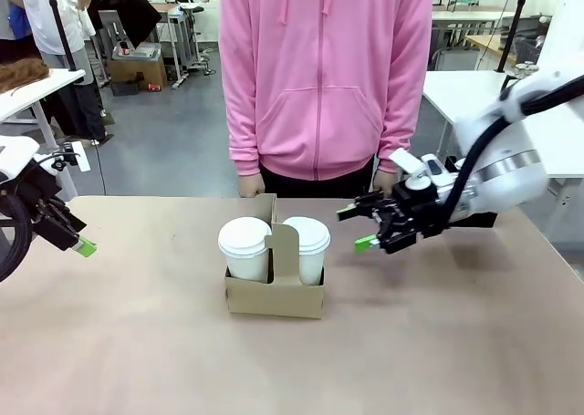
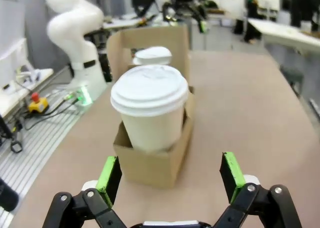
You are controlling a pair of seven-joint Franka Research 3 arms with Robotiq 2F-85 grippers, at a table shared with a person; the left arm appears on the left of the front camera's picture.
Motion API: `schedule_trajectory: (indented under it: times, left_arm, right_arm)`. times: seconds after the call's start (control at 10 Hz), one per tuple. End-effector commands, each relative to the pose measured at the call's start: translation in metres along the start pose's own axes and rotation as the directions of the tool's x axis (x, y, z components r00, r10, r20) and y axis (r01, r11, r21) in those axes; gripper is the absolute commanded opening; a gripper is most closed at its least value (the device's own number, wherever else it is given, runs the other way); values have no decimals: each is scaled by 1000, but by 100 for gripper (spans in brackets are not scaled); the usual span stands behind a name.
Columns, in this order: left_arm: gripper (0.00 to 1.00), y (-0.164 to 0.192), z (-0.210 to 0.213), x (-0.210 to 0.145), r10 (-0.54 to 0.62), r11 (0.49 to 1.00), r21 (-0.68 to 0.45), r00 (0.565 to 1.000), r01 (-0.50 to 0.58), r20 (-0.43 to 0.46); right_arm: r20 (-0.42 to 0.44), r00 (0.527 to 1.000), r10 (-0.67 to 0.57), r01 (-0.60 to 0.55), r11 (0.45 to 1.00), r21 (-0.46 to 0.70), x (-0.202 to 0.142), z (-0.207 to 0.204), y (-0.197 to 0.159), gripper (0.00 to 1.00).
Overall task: Pour a drink into a cup and package it in a carrier.
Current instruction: Insert the held 600 ml Paper Cup into the Cup Carrier.
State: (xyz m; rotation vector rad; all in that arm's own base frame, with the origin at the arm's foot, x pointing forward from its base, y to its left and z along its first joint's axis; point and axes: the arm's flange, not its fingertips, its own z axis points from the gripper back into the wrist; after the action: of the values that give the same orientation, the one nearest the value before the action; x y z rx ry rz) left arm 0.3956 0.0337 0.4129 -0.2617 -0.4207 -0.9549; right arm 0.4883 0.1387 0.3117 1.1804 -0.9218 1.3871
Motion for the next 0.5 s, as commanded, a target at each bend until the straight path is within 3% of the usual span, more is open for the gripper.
schedule_trajectory:
  times: [0.0,0.2,0.4]
  left_arm:
    - [100,-1,0,0,-1,1000,-5,1000,1,2]
    - [100,-1,0,0,-1,1000,-5,1000,1,2]
    - [100,-1,0,0,-1,1000,-5,1000,1,2]
  right_arm:
    - [-45,978,-205,192,961,-197,16,63,31,100]
    - [-23,925,-379,353,880,-317,17,119,65,100]
    - [14,887,-462,426,806,-412,7,155,102,100]
